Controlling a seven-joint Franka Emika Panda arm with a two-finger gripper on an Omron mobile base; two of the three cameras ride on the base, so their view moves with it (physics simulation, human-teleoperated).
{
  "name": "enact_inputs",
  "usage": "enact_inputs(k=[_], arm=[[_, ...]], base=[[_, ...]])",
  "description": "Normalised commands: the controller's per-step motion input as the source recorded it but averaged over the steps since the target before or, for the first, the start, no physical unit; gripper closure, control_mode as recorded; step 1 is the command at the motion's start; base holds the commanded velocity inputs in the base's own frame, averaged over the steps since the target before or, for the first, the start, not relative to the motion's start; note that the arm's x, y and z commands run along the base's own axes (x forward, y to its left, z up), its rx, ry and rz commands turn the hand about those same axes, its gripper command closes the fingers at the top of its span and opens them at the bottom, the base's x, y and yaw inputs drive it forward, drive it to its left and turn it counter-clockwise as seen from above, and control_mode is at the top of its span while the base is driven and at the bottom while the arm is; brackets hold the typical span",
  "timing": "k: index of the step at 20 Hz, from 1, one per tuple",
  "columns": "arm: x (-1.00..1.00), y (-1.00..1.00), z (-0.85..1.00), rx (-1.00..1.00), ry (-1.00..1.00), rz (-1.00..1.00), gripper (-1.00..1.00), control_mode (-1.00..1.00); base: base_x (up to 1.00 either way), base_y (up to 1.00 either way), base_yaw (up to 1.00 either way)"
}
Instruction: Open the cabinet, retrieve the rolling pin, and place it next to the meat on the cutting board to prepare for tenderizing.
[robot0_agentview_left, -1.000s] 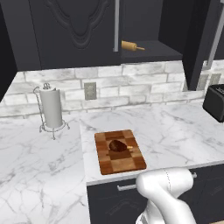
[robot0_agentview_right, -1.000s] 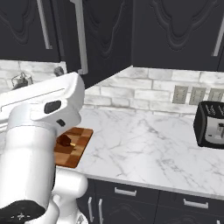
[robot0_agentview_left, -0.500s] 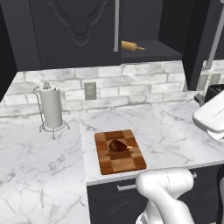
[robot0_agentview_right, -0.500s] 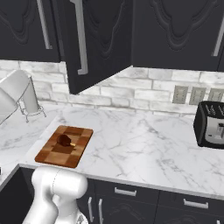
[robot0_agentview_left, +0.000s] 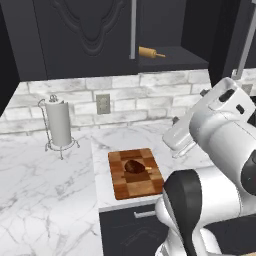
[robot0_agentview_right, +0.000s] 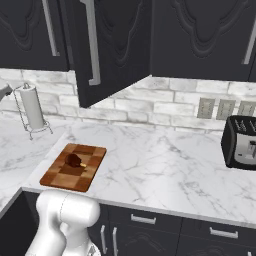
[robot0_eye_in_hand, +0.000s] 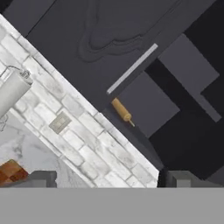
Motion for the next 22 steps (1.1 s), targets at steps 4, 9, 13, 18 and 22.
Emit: enact_inputs(k=[4, 9, 13, 18, 22], arm=[[0.8, 0.16, -0.4, -0.18, 0.23, -0.27, -1.0, -1.0], [0.66, 0.02, -0.28, -0.17, 0.2, -0.25, -1.0, -1.0], [0.46, -0.18, -0.12, -0.16, 0.17, -0.2, -1.0, -1.0], [0.42, -0.27, -0.01, -0.12, 0.11, -0.14, -1.0, -1.0], [0.47, -0.27, 0.0, -0.1, 0.08, -0.08, -1.0, -1.0]], base=[[0.0, 0.0, 0.0], [0.0, 0.0, 0.0], [0.0, 0.0, 0.0], [0.0, 0.0, 0.0], [0.0, 0.0, 0.0]])
